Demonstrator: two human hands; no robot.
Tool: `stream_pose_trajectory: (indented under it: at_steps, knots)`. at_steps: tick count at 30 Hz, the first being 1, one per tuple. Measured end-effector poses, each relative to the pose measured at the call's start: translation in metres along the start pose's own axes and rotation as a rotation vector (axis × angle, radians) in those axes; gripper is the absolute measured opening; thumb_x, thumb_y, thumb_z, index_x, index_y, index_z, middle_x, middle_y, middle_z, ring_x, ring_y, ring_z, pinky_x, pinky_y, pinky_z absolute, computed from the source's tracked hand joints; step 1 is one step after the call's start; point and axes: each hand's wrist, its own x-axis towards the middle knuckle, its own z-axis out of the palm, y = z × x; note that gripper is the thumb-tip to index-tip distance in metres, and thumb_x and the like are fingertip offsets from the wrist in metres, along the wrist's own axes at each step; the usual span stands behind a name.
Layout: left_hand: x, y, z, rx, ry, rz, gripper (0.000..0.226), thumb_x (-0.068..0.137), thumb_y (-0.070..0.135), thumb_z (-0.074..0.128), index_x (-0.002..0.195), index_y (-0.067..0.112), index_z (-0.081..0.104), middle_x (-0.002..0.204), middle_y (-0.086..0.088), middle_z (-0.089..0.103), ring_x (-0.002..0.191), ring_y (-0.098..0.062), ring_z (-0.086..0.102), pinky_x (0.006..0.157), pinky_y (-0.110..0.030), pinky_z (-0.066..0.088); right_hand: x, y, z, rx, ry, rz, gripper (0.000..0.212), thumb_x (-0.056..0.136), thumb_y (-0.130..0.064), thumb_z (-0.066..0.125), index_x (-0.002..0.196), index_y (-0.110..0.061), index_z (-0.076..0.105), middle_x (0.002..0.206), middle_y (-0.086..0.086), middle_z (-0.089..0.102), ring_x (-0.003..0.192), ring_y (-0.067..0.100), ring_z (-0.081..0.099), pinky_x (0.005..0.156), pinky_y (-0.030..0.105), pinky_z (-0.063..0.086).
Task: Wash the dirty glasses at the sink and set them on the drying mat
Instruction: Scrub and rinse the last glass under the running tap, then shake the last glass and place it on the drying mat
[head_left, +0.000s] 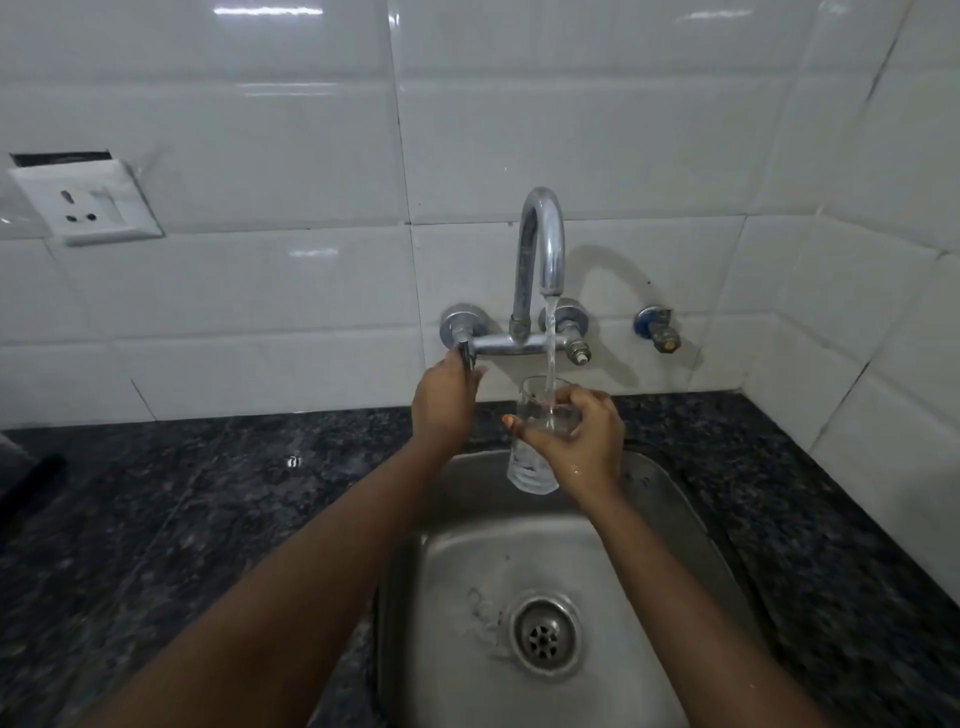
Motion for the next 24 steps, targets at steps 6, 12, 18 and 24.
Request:
stream_pose_trajectory:
  at_steps: [6, 12, 18, 24]
  knots:
    - [0.006, 0.003, -0.010, 0.262, -0.039, 0.024, 0.034, 0.099, 0.025, 0.036, 0.124, 0.007, 0.050, 0.105, -0.015, 0.069, 0.092, -0.034, 0.063, 0.077, -0.043, 0.052, 0.009, -0.003, -0.013, -0.005, 0.009, -0.056, 0.040, 0.054, -0.033, 0.089, 0.078, -0.021, 0.060, 0.089, 0.001, 0.058, 0.075, 0.010, 0.053, 0.060, 0.004, 0.038]
    - [-0.077, 0.013, -0.003, -0.958, -0.478, -0.525, 0.065, 0.090, 0.058, 0.040, 0.136, 0.011, 0.044, 0.130, -0.018, 0.058, 0.116, -0.032, 0.057, 0.099, -0.048, 0.047, -0.010, -0.007, -0.015, 0.520, -0.082, 0.186, 0.030, 0.056, -0.026, 0.089, 0.072, -0.019, 0.064, 0.079, 0.000, 0.070, 0.078, 0.019, 0.068, 0.067, 0.037, 0.057]
    - [-0.115, 0.009, -0.023, -1.156, -0.475, -0.600, 0.039, 0.089, 0.051, 0.050, 0.101, 0.015, 0.061, 0.085, -0.004, 0.067, 0.067, -0.013, 0.061, 0.051, -0.026, 0.051, -0.038, 0.026, -0.008, 1.428, -0.166, 0.852, 0.034, 0.091, -0.043, 0.046, 0.082, -0.013, 0.059, 0.080, 0.009, 0.067, 0.079, 0.021, 0.062, 0.083, 0.036, 0.049]
    - [-0.132, 0.003, -0.045, -0.512, -0.188, -0.301, 0.036, 0.083, 0.050, 0.060, 0.090, 0.015, 0.052, 0.092, -0.007, 0.062, 0.062, -0.008, 0.060, 0.038, -0.010, 0.043, -0.066, 0.040, 0.023, 1.168, -0.359, 1.160, 0.031, 0.095, -0.006, 0.033, 0.076, -0.005, 0.056, 0.056, 0.009, 0.060, 0.051, 0.020, 0.059, 0.050, 0.023, 0.051]
